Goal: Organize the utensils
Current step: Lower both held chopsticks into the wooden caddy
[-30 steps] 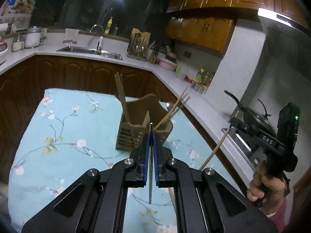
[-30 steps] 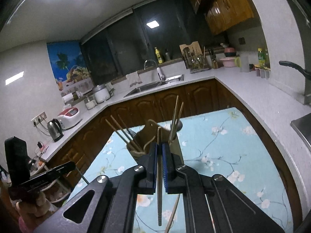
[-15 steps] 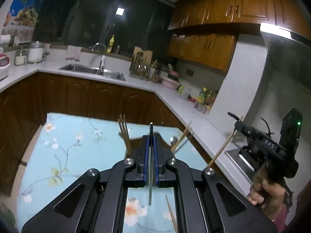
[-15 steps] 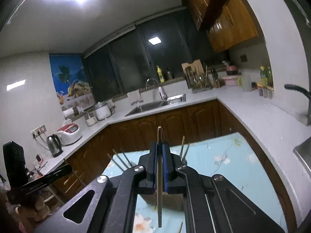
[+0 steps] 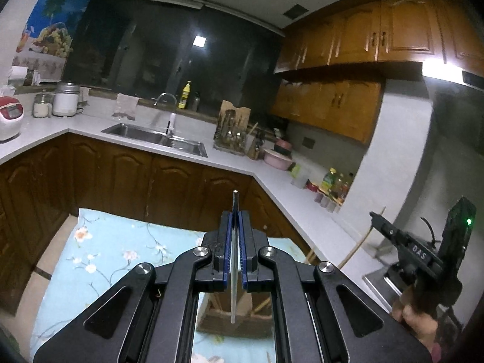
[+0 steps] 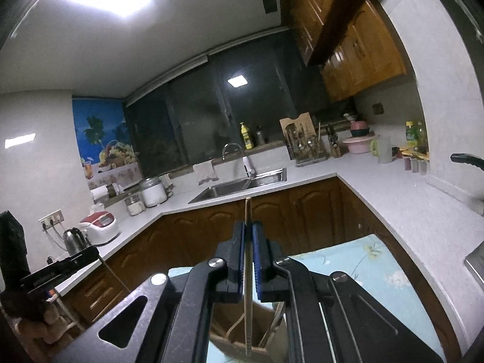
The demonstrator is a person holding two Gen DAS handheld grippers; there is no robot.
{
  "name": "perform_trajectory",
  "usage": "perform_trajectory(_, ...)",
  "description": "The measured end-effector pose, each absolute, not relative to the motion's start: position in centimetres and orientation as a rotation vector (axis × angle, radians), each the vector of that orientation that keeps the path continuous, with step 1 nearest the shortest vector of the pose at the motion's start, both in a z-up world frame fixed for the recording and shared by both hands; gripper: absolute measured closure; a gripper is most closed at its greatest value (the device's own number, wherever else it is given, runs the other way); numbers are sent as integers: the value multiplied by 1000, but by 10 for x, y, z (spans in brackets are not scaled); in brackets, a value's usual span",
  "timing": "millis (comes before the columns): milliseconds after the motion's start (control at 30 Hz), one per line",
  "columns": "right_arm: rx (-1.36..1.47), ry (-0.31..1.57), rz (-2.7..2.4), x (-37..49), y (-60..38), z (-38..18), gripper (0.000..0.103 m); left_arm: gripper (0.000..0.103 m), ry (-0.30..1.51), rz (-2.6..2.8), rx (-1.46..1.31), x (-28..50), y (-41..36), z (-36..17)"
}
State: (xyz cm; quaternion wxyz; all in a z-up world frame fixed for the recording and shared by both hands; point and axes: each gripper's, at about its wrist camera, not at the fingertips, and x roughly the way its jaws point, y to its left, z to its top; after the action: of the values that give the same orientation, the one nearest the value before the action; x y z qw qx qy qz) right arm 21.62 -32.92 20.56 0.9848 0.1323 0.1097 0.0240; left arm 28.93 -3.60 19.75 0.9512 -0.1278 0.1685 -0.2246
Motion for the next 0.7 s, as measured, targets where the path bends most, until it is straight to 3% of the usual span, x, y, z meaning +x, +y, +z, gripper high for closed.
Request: perform_trajectory(700,297,264,2,251,-333,153,98,99,422,-393,-320,332,-57,128)
